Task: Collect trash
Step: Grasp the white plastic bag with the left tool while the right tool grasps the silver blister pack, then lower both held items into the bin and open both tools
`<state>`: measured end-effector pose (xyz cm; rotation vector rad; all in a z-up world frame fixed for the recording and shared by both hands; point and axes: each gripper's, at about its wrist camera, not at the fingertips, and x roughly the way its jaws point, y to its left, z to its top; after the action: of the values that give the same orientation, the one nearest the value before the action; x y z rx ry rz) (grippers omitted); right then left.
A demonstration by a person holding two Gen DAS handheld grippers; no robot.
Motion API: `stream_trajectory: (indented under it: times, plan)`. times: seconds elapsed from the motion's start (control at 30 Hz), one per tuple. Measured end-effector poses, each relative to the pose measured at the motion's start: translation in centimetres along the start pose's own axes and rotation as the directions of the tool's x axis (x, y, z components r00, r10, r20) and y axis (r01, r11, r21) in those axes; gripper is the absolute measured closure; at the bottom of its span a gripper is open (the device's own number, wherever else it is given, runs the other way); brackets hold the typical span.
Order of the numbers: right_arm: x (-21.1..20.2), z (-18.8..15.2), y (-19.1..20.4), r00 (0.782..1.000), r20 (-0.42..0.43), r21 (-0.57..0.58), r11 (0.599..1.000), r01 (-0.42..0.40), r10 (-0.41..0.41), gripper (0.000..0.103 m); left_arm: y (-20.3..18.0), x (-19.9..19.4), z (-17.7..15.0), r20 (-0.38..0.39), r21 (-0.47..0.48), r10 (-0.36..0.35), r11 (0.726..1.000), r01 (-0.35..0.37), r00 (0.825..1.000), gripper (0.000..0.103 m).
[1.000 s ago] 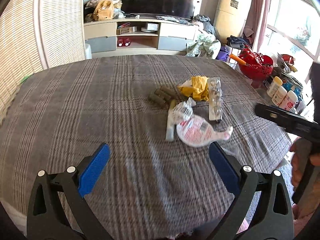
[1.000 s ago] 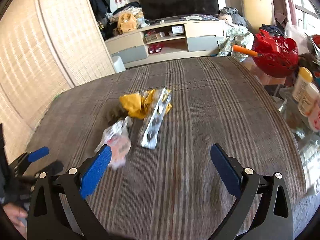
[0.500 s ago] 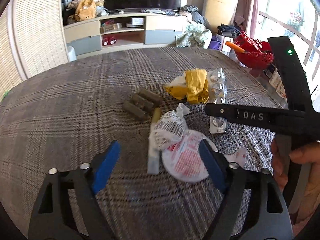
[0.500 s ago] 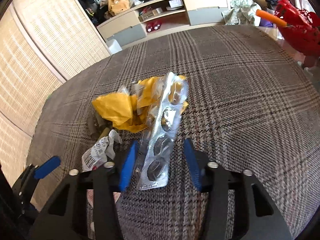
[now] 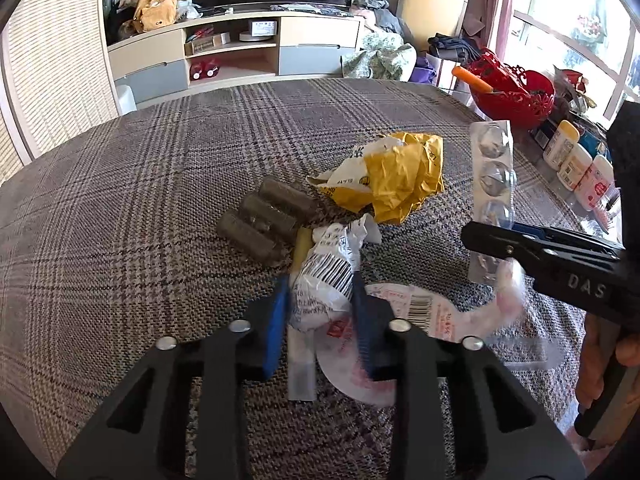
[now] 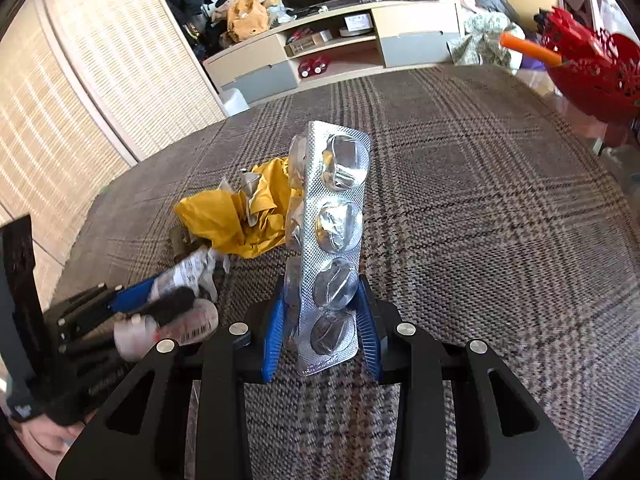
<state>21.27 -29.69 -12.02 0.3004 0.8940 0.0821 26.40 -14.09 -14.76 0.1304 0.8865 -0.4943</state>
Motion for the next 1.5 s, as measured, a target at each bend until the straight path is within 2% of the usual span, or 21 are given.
stream_trajectory:
  times: [0.1, 0.27, 0.43, 0.57, 0.67, 0.7, 0.87, 1.07, 1.2, 1.3, 1.5]
  plan:
    - [-0.7, 0.0, 0.0, 1.0, 0.008, 0.001, 1.0, 0.002, -0.002, 0.068, -0.1, -0.5, 0.1, 0.01, 0.003, 0.008, 1.0, -0.008, 1.0, 0.087]
    - [-2.4, 0.1, 0.1, 1.0, 0.029, -0.007, 1.0, 0.001, -0.001, 0.069, -0.5, -2.9, 0.1, 0.052, 0.01, 0.02, 1.0, -0.021, 0.998, 0.087]
    - [-5.8, -0.2, 1.3, 0.997, 0.079, -0.031, 0.999, -0.008, 0.01, 0.069, -1.6, -6.9, 0.1, 0.108, 0.028, 0.047, 0.998, -0.05, 0.993, 0.087]
    - [-9.2, -1.1, 2.5, 0.993, 0.116, -0.052, 0.998, -0.024, 0.03, 0.069, -2.2, -10.7, -0.9, 0.138, 0.031, 0.053, 0.998, -0.058, 0.989, 0.087]
    - [-11.5, -2.1, 3.1, 0.989, 0.142, -0.064, 0.997, -0.037, 0.046, 0.068, -3.1, -13.0, -1.9, 0.155, 0.032, 0.087, 0.995, -0.093, 0.984, 0.087]
    - [-12.1, -2.3, 3.2, 0.988, 0.149, -0.067, 0.997, -0.037, 0.047, 0.068, -3.4, -14.0, -2.5, 0.159, 0.03, 0.096, 0.994, -0.102, 0.983, 0.087]
    - [-15.7, -5.1, 4.3, 0.981, 0.18, -0.093, 0.994, -0.052, 0.068, 0.068, -4.5, -17.8, -6.0, 0.177, 0.025, 0.056, 0.998, -0.062, 0.983, 0.087]
    - [-18.1, -9.6, 5.1, 0.981, 0.17, -0.129, 0.989, -0.076, 0.098, 0.068, -6.2, -20.6, -12.2, 0.203, 0.013, 0.007, 1.0, -0.01, 0.979, 0.086]
    - [-17.6, -12.9, 5.4, 0.983, 0.116, -0.125, 0.984, -0.126, 0.141, 0.068, -6.8, -20.5, -16.3, 0.181, 0.002, -0.01, 1.0, 0.01, 0.983, 0.087]
    - [-16.4, -15.5, 5.3, 0.986, 0.065, -0.11, 0.983, -0.144, 0.152, 0.068, -6.4, -19.6, -19.1, 0.144, -0.046, -0.027, 0.998, 0.034, 0.989, 0.087]
    - [-13.5, -20.0, 4.7, 0.991, -0.029, -0.059, 0.99, -0.131, 0.129, 0.068, -6.0, -17.4, -23.5, 0.066, -0.165, -0.055, 0.984, 0.066, 0.996, 0.087]
